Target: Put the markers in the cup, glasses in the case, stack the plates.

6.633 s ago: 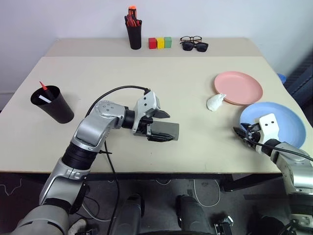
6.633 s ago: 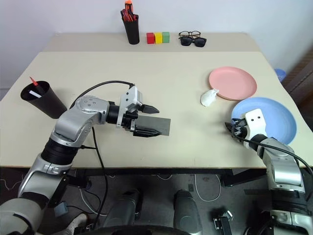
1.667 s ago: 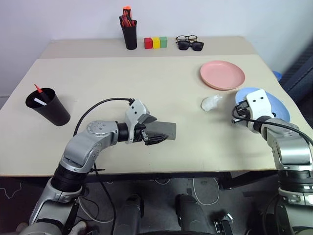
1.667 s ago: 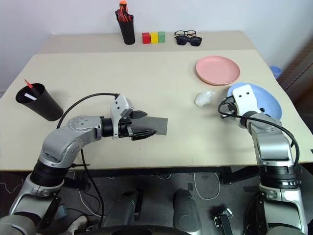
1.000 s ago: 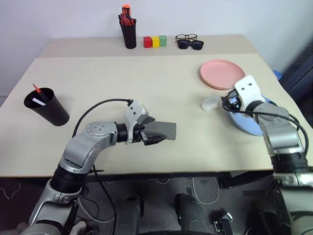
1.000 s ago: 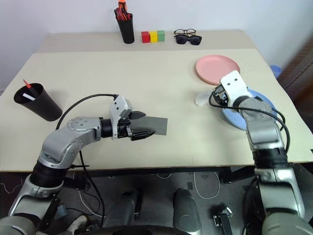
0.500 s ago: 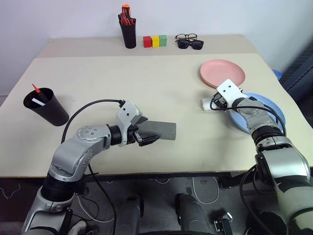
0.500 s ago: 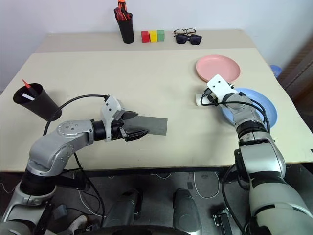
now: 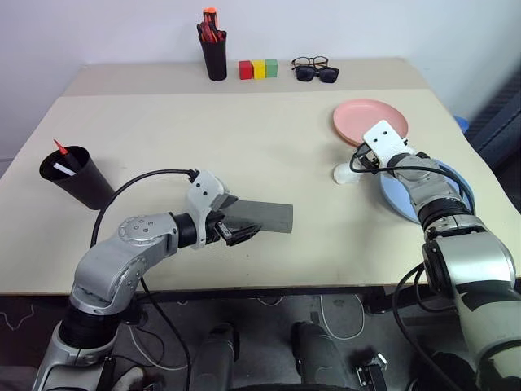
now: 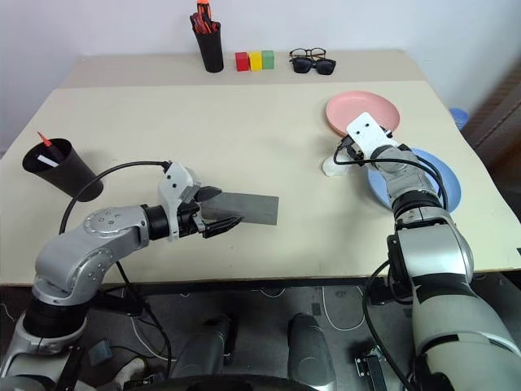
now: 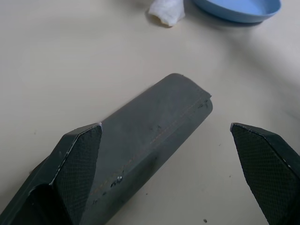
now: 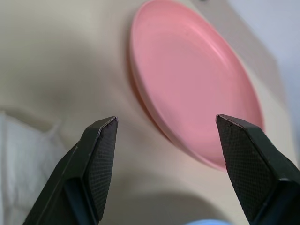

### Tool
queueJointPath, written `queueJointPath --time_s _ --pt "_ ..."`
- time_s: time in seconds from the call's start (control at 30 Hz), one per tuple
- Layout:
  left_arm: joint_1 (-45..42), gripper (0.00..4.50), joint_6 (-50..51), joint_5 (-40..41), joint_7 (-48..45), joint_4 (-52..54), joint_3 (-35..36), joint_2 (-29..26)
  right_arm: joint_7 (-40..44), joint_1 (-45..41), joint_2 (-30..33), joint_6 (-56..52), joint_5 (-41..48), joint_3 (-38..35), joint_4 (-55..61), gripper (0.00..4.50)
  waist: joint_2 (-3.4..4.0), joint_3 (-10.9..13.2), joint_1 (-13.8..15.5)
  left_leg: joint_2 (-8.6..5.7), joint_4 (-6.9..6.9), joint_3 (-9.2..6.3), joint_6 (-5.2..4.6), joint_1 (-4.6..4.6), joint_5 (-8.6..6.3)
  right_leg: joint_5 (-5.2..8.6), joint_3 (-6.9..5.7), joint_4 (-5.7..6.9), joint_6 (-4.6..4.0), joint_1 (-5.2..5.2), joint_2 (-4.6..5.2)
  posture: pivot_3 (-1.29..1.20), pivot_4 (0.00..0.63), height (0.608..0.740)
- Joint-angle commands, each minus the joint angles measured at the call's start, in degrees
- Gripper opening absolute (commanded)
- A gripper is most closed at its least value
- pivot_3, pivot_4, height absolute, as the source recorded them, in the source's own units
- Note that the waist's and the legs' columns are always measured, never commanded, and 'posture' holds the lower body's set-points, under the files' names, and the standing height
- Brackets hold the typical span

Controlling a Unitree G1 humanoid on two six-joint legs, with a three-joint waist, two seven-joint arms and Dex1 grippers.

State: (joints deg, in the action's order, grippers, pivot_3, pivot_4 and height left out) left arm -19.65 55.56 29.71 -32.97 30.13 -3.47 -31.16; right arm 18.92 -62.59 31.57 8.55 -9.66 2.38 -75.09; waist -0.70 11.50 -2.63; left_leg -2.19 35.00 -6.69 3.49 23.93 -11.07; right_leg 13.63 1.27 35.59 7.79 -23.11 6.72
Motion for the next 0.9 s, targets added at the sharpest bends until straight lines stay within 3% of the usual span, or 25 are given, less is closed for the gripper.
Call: queueJointPath --time_s 0.03,0.3,0.43,0.9 --pt "0.43 4.5 -0.17 1.26 0.47 2.04 1.61 0.06 3.78 -4.25 1.24 -4.48 8.76 -8.55 2.48 3.39 0.02 0.01 0.01 0.0 0.0 0.0 0.0 0.0 0.0 0.0 0.0 0.0 0.0 0.0 0.0 0.0 0.15 0.74" --pt "-2.25 4.5 -2.8 0.52 -2.07 -2.4 -1.54 0.2 7.79 -3.01 5.62 -22.34 15.17 -14.5 10.36 3.39 0.02 0.01 0.11 0.0 0.02 0.0 0.0 0.01 0.0 0.09 0.0 -0.01 -0.16 0.02 0.0 0.0 0.15 0.74" --pt "-4.31 4.5 -4.51 -0.17 -3.07 -5.11 -3.14 0.8 6.03 -1.55 6.72 -32.01 17.25 -16.43 12.44 3.39 0.02 0.01 0.14 0.0 0.02 0.0 0.0 0.01 0.0 0.09 0.0 -0.01 -0.16 0.03 0.0 0.0 0.15 0.74" --pt "-4.19 4.5 -5.49 -0.59 -3.65 -5.55 -3.57 0.66 2.21 0.77 6.21 -40.05 18.53 -17.29 17.16 3.39 0.03 0.01 0.05 0.0 0.03 0.02 -0.01 0.02 0.0 0.07 0.0 0.0 -0.12 0.01 0.0 0.0 0.15 0.74"
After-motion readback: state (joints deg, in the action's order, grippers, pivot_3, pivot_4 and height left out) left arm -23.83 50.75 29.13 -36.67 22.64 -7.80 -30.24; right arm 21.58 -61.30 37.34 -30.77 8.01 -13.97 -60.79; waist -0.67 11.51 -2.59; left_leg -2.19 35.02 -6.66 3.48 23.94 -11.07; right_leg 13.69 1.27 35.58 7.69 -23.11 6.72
